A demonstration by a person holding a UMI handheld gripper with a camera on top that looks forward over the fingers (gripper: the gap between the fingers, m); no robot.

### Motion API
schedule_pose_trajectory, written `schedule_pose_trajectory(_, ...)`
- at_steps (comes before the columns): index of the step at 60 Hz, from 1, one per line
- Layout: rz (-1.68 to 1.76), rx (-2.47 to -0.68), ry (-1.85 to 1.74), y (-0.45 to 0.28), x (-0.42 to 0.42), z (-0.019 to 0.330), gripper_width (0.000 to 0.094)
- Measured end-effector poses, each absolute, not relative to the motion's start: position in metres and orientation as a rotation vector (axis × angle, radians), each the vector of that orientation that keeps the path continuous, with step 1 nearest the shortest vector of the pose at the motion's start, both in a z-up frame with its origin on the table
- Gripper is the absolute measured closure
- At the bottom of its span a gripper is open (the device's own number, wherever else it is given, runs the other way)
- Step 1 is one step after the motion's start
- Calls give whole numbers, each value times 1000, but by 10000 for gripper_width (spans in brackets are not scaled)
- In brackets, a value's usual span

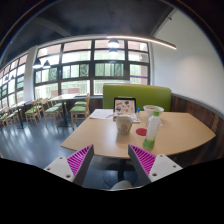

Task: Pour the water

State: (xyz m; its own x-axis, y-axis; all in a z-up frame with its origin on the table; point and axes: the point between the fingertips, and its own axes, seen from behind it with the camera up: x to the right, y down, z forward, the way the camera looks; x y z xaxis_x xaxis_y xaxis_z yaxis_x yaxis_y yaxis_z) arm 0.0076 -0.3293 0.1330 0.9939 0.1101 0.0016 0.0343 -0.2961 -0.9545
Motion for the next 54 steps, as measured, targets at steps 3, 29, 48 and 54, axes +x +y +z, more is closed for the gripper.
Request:
schedule_pose_trajectory(3,72,-1875,-85,-329,11,132,141)
schedule_pose_trajectory(29,-29,-1825,74,-230,157,70,143)
schedule_pose_trajectory(48,-45,-1653,41,-105,188,87,146)
schedule_pose_trajectory(54,-72,-1637,10,-83,187,86,355)
